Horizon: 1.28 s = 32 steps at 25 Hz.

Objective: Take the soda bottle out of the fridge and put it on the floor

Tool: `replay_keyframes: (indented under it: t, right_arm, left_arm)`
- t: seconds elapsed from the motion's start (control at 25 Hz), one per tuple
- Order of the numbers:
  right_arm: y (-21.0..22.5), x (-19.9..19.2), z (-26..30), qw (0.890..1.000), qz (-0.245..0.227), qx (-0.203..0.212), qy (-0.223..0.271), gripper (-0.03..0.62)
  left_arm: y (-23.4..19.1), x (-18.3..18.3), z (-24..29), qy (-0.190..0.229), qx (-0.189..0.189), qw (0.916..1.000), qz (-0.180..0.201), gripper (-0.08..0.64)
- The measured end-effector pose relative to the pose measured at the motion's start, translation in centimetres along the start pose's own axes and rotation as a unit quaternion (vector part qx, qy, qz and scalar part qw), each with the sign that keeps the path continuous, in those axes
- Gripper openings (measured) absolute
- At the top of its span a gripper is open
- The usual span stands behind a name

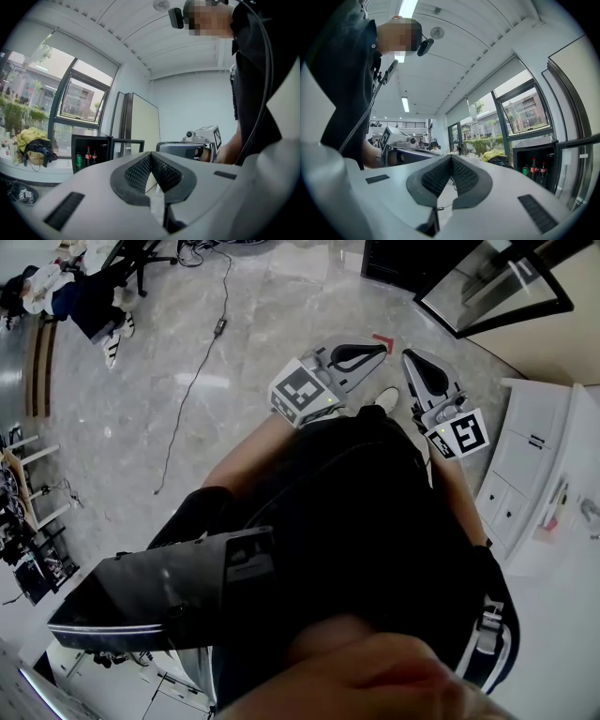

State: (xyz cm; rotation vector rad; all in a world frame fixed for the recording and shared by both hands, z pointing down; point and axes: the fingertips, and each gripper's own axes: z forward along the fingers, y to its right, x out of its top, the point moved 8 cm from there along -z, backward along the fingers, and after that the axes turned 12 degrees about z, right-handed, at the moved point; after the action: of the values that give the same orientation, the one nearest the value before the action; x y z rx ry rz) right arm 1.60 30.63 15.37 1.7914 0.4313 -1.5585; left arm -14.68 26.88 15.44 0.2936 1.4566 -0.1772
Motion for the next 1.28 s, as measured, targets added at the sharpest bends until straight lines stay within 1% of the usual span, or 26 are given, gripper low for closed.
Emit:
replay_keyframes:
  t: [0.28, 0.44, 0.68, 0.92, 1.08, 1.28]
  right_arm:
    - [6.0, 1.5, -0.8, 1.000, 0.007, 0.010, 0.006, 0.012]
    - [9.4, 2.5, -1.3, 1.000, 0.010, 0.021, 0.003, 0.012]
    - [14.0, 3.3, -3.2, 0.999, 0.024, 0.035, -0.001, 0.012]
    - [16.7, 3.8, -4.0, 0.999, 0.029, 0.044, 0.000, 0.012]
    - [18.1, 4.1, -4.3, 0.999, 0.030, 0.042, 0.003, 0.012]
    - [19.8, 3.9, -3.6, 0.999, 0.034, 0.036, 0.000, 0.012]
  left_arm:
    - [-1.9, 0.6, 6.0, -0.007, 0.003, 1.0000, 0.001, 0.005]
    - [-3.2, 1.0, 9.2, -0.017, 0.011, 0.9998, 0.003, 0.005]
    - [-3.6, 1.7, 13.8, -0.031, 0.029, 0.9990, 0.014, 0.005]
    - [-3.6, 1.7, 16.7, -0.040, 0.039, 0.9984, 0.003, 0.005]
    - [-3.9, 1.5, 18.1, -0.044, 0.037, 0.9984, 0.002, 0.005]
    - [-5.3, 0.9, 19.1, -0.046, 0.032, 0.9985, -0.001, 0.005]
